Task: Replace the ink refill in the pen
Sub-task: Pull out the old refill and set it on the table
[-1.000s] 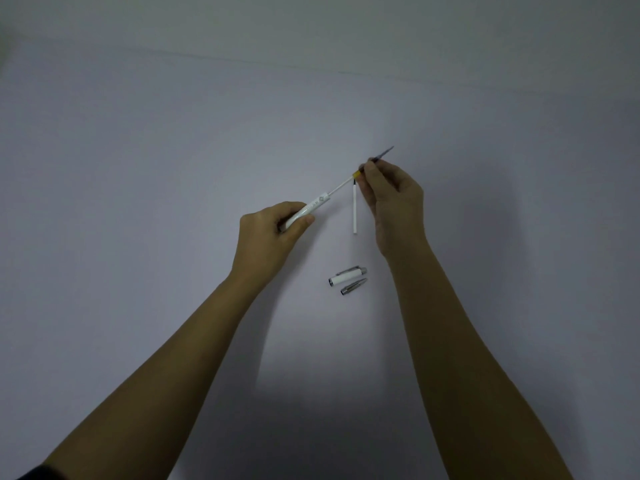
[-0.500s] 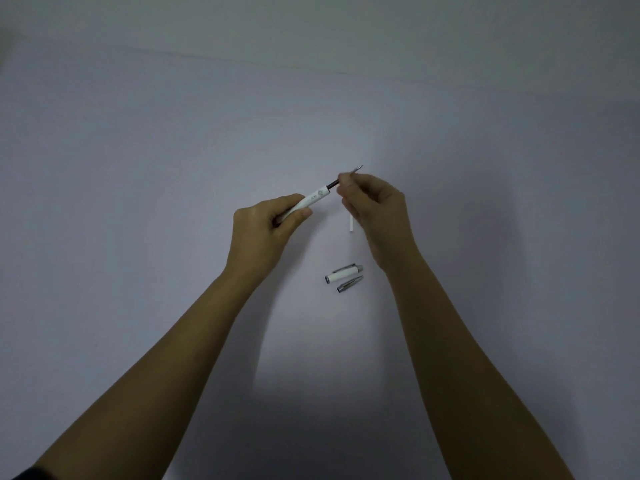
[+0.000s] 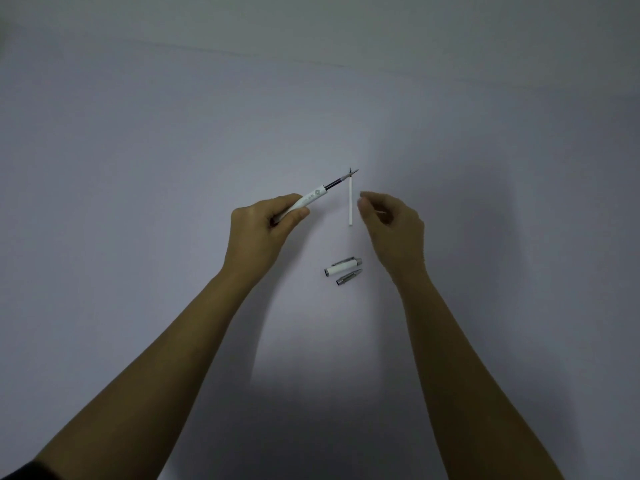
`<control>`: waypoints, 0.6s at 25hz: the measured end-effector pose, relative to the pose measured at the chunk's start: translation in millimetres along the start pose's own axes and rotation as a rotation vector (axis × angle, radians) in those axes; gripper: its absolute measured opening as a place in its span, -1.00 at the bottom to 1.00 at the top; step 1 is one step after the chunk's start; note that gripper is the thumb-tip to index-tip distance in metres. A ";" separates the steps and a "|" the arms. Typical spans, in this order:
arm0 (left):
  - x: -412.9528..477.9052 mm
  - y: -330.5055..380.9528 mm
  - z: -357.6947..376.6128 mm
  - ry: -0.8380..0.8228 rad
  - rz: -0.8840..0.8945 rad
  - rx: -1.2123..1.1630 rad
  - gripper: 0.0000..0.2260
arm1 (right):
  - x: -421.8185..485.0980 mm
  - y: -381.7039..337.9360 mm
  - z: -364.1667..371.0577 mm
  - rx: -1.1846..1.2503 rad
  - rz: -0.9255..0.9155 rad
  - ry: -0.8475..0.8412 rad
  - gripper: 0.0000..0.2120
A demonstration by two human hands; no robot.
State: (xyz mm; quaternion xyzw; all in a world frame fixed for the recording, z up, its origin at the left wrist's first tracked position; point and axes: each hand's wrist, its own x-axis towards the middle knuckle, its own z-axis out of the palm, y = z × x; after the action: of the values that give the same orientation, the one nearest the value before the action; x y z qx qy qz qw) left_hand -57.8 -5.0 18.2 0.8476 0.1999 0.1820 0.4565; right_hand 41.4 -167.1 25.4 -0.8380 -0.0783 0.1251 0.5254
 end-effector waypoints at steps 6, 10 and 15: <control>-18.7 -7.4 1.4 -0.046 -0.042 0.002 -0.84 | -66.1 52.1 4.6 -0.245 0.197 0.074 -0.70; -20.1 -6.5 2.5 -0.041 -0.049 -0.016 -0.83 | -77.7 58.5 17.1 -0.263 0.204 0.110 -0.66; -23.4 -8.7 3.0 -0.037 -0.052 -0.002 -0.82 | -77.1 57.6 16.4 -0.261 0.197 0.102 -0.68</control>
State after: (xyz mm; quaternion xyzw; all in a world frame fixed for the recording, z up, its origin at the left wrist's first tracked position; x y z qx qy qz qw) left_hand -77.8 -14.5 6.4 0.8450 0.2133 0.1543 0.4656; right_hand -37.1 -198.3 -23.4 -0.9079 0.0155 0.1222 0.4007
